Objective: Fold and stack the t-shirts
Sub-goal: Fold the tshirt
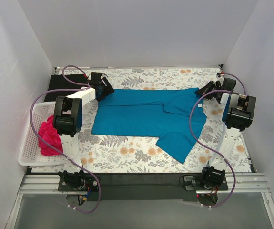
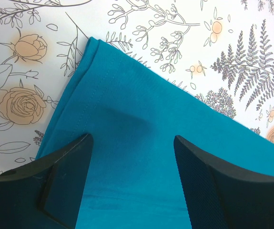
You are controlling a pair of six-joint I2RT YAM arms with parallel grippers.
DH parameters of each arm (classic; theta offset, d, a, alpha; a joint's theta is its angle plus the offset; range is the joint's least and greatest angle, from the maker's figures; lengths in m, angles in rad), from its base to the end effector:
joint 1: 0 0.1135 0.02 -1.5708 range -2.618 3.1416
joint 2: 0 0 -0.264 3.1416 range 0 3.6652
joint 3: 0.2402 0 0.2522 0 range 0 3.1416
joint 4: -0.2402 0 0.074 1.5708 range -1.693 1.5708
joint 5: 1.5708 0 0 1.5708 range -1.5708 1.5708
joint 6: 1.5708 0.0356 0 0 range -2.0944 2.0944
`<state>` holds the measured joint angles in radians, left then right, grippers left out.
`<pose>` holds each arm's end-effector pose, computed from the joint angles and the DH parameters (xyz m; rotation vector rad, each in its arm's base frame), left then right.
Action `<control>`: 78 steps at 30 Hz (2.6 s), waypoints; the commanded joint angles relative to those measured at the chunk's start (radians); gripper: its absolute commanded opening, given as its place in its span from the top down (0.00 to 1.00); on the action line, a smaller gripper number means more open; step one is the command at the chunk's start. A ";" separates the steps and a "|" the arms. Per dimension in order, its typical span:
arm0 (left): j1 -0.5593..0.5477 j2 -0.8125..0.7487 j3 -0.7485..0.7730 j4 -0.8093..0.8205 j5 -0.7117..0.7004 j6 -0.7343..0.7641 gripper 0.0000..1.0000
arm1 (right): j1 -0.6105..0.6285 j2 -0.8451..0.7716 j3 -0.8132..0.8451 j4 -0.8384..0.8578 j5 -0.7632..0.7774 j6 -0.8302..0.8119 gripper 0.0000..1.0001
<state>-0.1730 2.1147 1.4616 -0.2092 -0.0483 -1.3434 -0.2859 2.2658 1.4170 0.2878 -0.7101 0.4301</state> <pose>0.4524 -0.0773 0.1550 -1.4164 2.0967 -0.5991 0.4685 -0.1135 0.1183 0.3244 2.0643 0.8385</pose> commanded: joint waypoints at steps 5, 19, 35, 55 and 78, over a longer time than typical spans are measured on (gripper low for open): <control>0.004 0.053 -0.037 -0.104 -0.027 -0.008 0.32 | -0.015 -0.095 -0.033 0.019 0.055 -0.028 0.99; 0.006 0.064 -0.024 -0.124 -0.032 -0.010 0.31 | -0.030 -0.092 -0.063 0.019 0.086 -0.016 0.99; 0.006 0.036 0.002 -0.082 0.047 0.050 0.17 | -0.027 -0.098 0.020 -0.025 0.129 -0.030 0.68; -0.054 -0.678 -0.361 -0.300 -0.114 0.055 0.10 | 0.266 -0.857 -0.470 -0.607 0.682 -0.152 0.39; -0.117 -0.659 -0.627 -0.371 -0.297 -0.008 0.43 | 0.355 -1.120 -0.796 -0.628 0.718 -0.162 0.31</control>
<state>-0.2764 1.4445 0.8120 -0.5953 -0.2882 -1.3357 0.0658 1.1534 0.6353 -0.3656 -0.0021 0.2813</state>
